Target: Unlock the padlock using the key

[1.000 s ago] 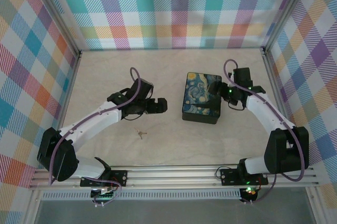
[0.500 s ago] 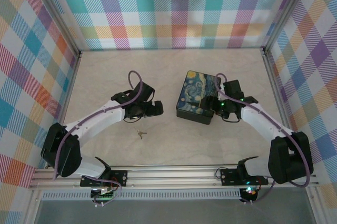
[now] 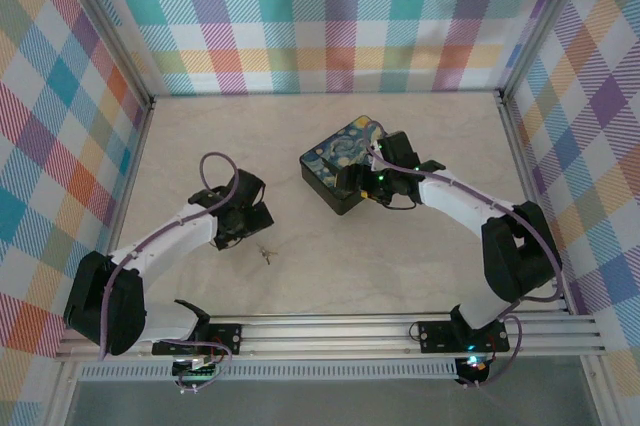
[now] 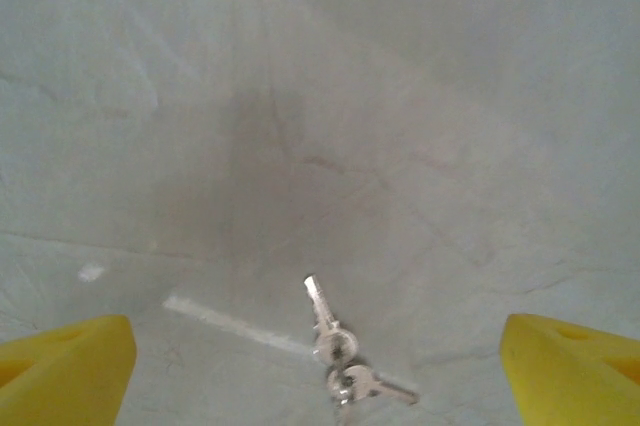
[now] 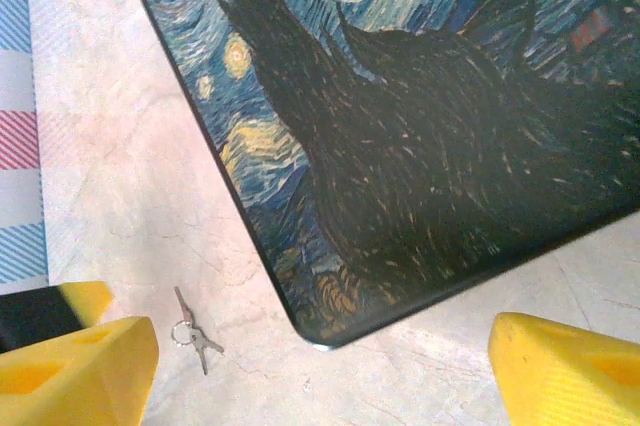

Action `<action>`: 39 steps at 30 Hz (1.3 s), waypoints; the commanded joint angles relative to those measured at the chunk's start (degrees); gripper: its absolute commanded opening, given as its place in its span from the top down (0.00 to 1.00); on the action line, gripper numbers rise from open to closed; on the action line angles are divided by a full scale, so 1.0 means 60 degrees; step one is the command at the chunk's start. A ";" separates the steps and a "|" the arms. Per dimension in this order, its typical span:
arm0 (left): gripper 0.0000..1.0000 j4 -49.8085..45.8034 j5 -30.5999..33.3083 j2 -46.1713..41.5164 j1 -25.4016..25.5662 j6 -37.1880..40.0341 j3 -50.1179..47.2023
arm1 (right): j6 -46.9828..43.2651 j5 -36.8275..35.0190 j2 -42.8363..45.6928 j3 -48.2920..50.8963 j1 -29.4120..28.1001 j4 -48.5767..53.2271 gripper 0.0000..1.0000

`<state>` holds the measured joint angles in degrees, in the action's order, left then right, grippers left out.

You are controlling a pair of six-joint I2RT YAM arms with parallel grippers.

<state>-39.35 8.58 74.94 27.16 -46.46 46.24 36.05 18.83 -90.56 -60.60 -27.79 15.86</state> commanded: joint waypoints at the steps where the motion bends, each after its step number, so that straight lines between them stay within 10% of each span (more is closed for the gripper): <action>1: 0.11 0.0644 -0.0627 0.0063 -0.0059 -0.0303 -0.0474 | -0.0643 0.0570 0.0856 0.0320 -0.0124 0.0223 0.15; 25: 0.64 0.2196 -0.1211 0.2667 0.0391 -0.0877 -0.0778 | -0.0721 0.0070 0.0954 0.1121 -0.1204 -0.0113 0.23; 39: 0.68 0.2545 -0.1387 0.3200 0.0980 -0.2459 -0.0435 | -0.0486 -0.0106 0.0579 0.1164 -0.1633 -0.0310 0.23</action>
<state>-34.11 10.00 89.47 31.16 -56.69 45.76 32.56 18.46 -86.52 -52.62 -36.80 15.38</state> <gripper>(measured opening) 0.320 0.772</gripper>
